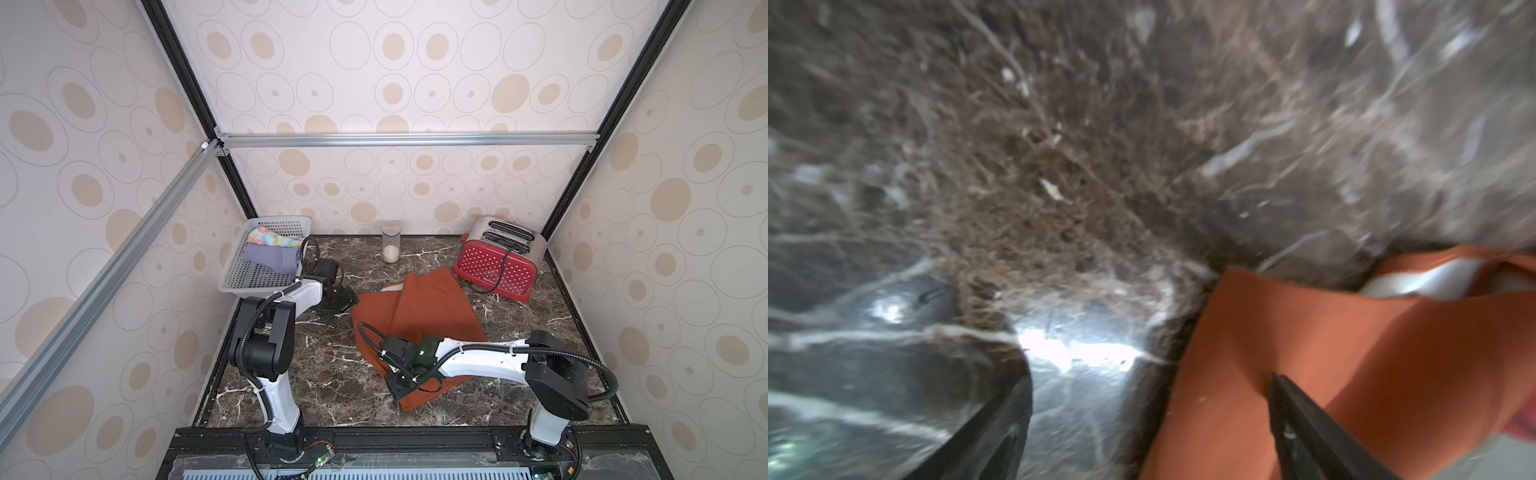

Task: Roll up the skirts
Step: Fold the skirt at the center of the board.

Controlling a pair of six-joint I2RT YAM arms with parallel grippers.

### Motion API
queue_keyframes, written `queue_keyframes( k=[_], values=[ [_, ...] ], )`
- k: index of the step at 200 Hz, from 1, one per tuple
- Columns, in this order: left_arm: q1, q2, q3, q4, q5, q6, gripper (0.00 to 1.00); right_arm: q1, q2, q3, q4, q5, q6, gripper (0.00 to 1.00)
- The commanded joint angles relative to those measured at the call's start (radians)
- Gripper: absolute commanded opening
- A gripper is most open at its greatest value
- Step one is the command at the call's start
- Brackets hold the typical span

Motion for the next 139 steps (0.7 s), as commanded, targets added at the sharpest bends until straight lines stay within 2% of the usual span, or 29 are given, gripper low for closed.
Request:
queue_keyframes(
  k=[1,16,37,47,65,80,91,109,127,139],
  values=[
    [-0.032,0.022,-0.088,0.175,0.025,-0.143,0.81,-0.009,-0.032,-0.027,0.063,-0.051,-0.017,0.0],
    [-0.055,0.066,-0.053,0.212,0.052,-0.148,0.63,-0.01,-0.048,-0.044,0.069,-0.053,-0.027,0.0],
    [-0.075,0.094,-0.002,0.205,0.056,-0.147,0.15,-0.024,-0.084,-0.066,0.077,-0.057,-0.028,0.0],
    [-0.075,0.073,0.032,0.138,0.011,-0.121,0.02,-0.031,-0.1,-0.074,0.078,-0.058,-0.027,0.0],
    [-0.073,0.014,0.166,-0.123,-0.164,-0.008,0.01,-0.031,-0.124,-0.085,0.088,-0.078,-0.021,0.0],
    [-0.072,-0.047,0.25,-0.322,-0.304,0.071,0.02,-0.029,-0.118,-0.083,0.112,-0.149,-0.003,0.0],
    [-0.072,-0.091,0.29,-0.408,-0.386,0.115,0.08,-0.015,-0.106,-0.078,0.139,-0.2,0.005,0.0],
    [-0.073,-0.158,0.289,-0.47,-0.444,0.171,0.13,0.012,-0.076,-0.041,0.111,-0.212,-0.007,0.0],
    [-0.073,-0.205,0.246,-0.479,-0.45,0.199,0.0,0.019,-0.059,-0.037,0.115,-0.208,-0.005,0.0],
    [-0.072,-0.217,0.243,-0.495,-0.458,0.207,0.0,0.019,-0.063,-0.045,0.128,-0.213,0.002,0.0]
  ],
)
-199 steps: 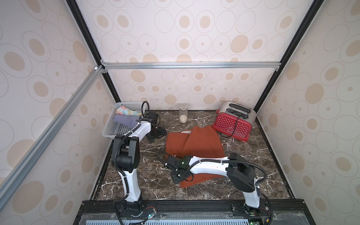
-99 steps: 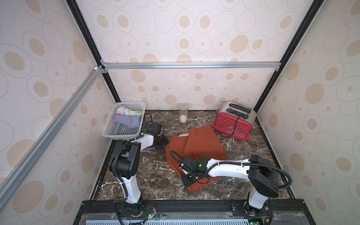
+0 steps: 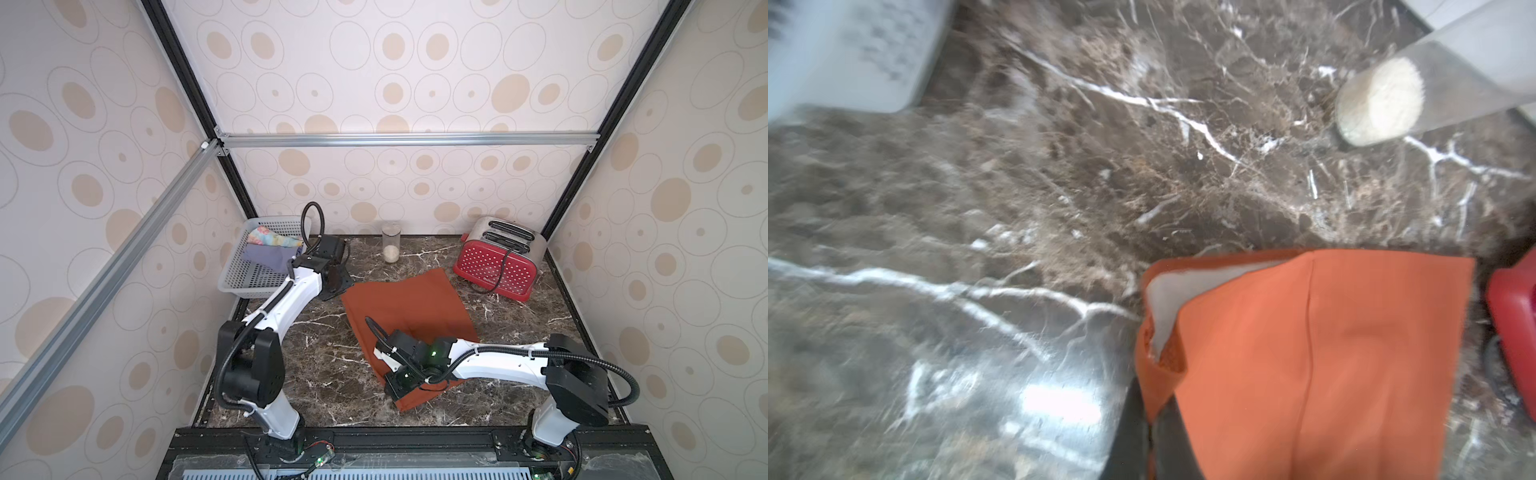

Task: Roll up the skirts
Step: Fold the skirt at the center of the board.

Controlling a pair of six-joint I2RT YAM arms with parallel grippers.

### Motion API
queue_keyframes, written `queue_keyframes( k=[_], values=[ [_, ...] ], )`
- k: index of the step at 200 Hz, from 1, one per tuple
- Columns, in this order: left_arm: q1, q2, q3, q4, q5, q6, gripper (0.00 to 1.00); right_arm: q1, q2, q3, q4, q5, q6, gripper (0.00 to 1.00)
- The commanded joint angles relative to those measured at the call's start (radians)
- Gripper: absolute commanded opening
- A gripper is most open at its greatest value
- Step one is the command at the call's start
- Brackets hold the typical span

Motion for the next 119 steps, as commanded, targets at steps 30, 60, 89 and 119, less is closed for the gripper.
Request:
queue_keyframes(
  k=[30,60,89,119],
  values=[
    [0.004,-0.004,0.074,-0.143,-0.092,0.084,0.0,0.004,-0.043,-0.007,-0.001,-0.069,0.015,0.0],
    [-0.005,0.055,0.22,-0.125,-0.018,0.056,0.0,-0.074,-0.158,-0.078,0.028,-0.098,0.075,0.0],
    [-0.051,0.122,0.325,0.032,0.087,-0.019,0.0,-0.192,-0.266,-0.167,0.034,-0.121,0.141,0.0],
    [-0.114,0.297,0.538,0.107,0.15,-0.069,0.0,-0.34,-0.348,-0.239,-0.02,-0.131,0.18,0.0]
  ],
)
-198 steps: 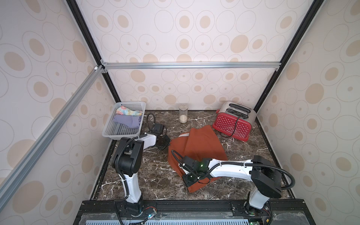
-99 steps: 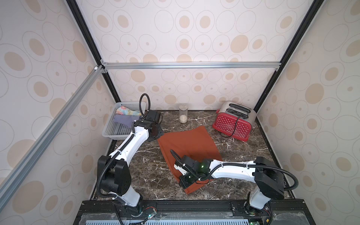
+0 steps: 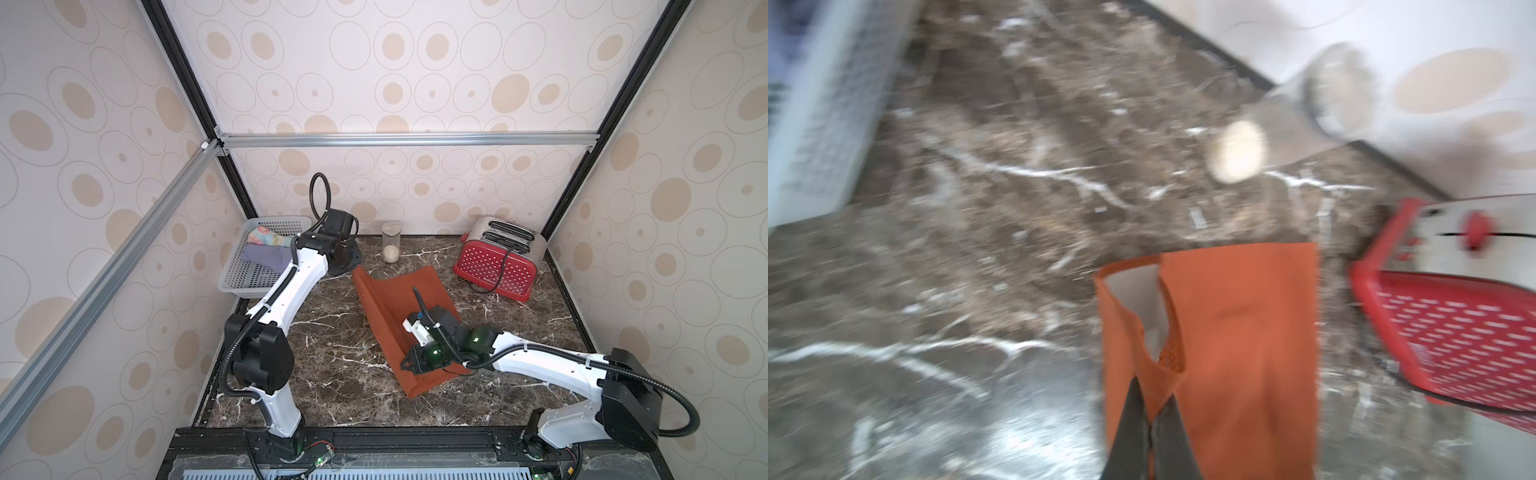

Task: Roll up the skirts
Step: Fold the skirt at the center of the board.

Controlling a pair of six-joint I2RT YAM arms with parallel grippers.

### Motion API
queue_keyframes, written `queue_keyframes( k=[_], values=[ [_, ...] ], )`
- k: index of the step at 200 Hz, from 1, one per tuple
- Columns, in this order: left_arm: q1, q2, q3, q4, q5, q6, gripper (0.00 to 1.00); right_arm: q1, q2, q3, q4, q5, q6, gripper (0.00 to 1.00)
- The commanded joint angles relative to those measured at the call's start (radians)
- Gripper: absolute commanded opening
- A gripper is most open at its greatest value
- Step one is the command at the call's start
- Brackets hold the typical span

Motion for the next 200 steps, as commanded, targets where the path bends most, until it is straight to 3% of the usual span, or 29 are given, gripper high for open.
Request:
queue_keyframes(
  k=[1,53,71,104,112,119,129,148,167,200],
  values=[
    [-0.041,0.124,0.16,0.132,0.051,-0.066,0.0,-0.087,-0.044,-0.062,-0.089,-0.039,0.06,0.0],
    [-0.12,0.561,0.658,0.201,0.165,-0.16,0.0,-0.322,-0.051,-0.093,-0.241,-0.026,0.064,0.0],
    [-0.137,0.681,0.762,0.249,0.164,-0.208,0.0,-0.396,-0.032,-0.093,-0.26,-0.01,0.05,0.0],
    [-0.139,0.772,0.788,0.48,0.253,-0.303,0.26,-0.491,0.013,-0.081,-0.305,0.04,0.035,0.0],
    [-0.139,0.772,0.812,0.487,0.272,-0.285,0.37,-0.5,0.011,-0.095,-0.299,0.059,0.045,0.0],
    [-0.139,0.757,0.824,0.472,0.282,-0.246,0.54,-0.506,0.008,-0.112,-0.291,0.082,0.056,0.0],
    [-0.138,0.706,0.801,0.418,0.265,-0.176,0.71,-0.522,0.001,-0.135,-0.298,0.111,0.08,0.0],
    [-0.132,0.552,0.61,0.374,0.206,-0.075,0.86,-0.542,-0.034,-0.206,-0.245,0.155,0.139,0.0],
    [-0.118,0.419,0.359,0.394,0.172,-0.049,0.89,-0.571,-0.055,-0.226,-0.226,0.209,0.162,0.0],
    [-0.115,0.38,0.167,0.303,0.161,-0.001,0.88,-0.581,0.03,-0.122,-0.31,0.242,0.084,0.32]
  ],
)
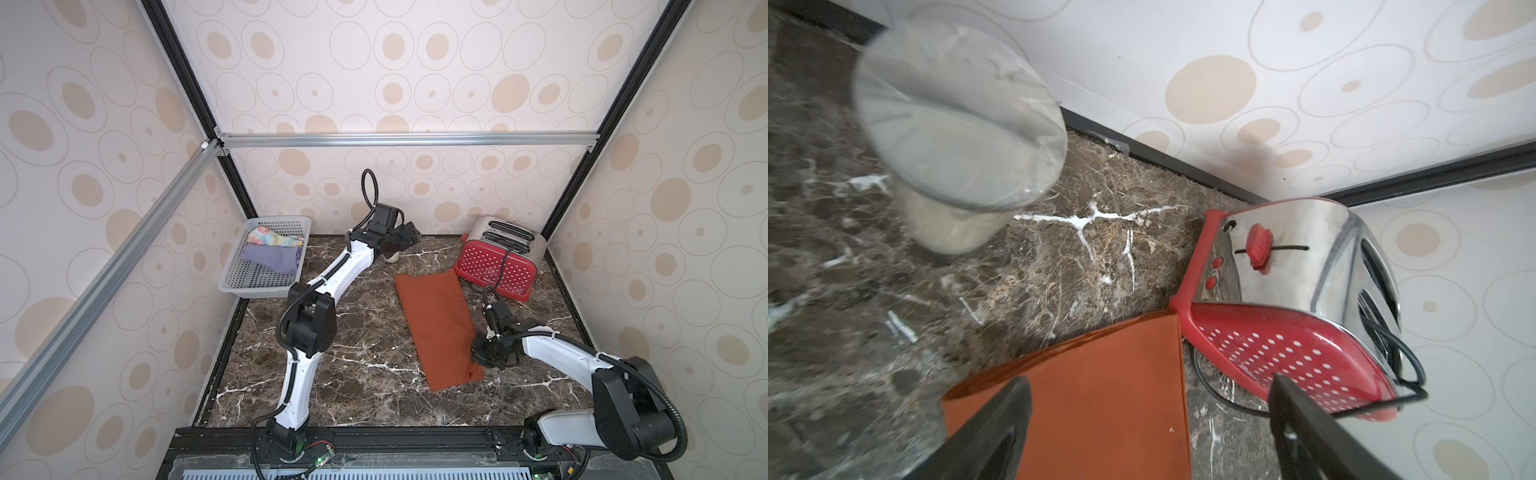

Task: Roll up the skirts
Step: Fold the skirt at the center of the board.

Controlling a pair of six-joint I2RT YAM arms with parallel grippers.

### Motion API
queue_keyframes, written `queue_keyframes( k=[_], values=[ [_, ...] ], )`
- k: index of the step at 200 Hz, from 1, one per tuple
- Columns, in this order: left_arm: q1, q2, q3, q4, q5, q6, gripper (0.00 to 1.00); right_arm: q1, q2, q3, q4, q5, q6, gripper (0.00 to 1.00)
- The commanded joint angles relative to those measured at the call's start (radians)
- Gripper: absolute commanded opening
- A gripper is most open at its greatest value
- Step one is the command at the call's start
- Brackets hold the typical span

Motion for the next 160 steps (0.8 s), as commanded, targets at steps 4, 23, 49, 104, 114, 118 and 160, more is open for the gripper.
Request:
queue_keyframes(
  k=[4,23,49,104,114,118,160],
  values=[
    [0.008,0.022,-0.093,-0.082,-0.03,0.092,0.88,-0.006,0.048,0.086,-0.073,0.063,-0.035,0.35],
    [0.008,0.031,-0.13,-0.147,-0.045,0.115,0.88,-0.006,0.014,0.097,-0.096,0.117,-0.055,0.41],
    [0.008,0.011,-0.261,-0.114,-0.044,0.093,0.87,-0.007,-0.08,0.112,-0.133,0.2,-0.063,0.43],
    [-0.009,0.064,-0.403,0.126,0.081,0.003,0.67,0.012,0.073,0.153,-0.07,-0.074,-0.185,0.38],
    [-0.016,0.089,-0.39,0.142,0.087,-0.003,0.58,0.012,0.132,0.167,-0.095,-0.04,-0.198,0.35],
    [-0.02,0.101,-0.384,0.15,0.092,-0.005,0.53,0.01,0.151,0.172,-0.102,-0.021,-0.205,0.34],
    [-0.022,0.21,-0.275,0.2,0.101,-0.034,0.0,0.009,0.194,0.14,-0.082,0.104,-0.176,0.34]
  ],
)
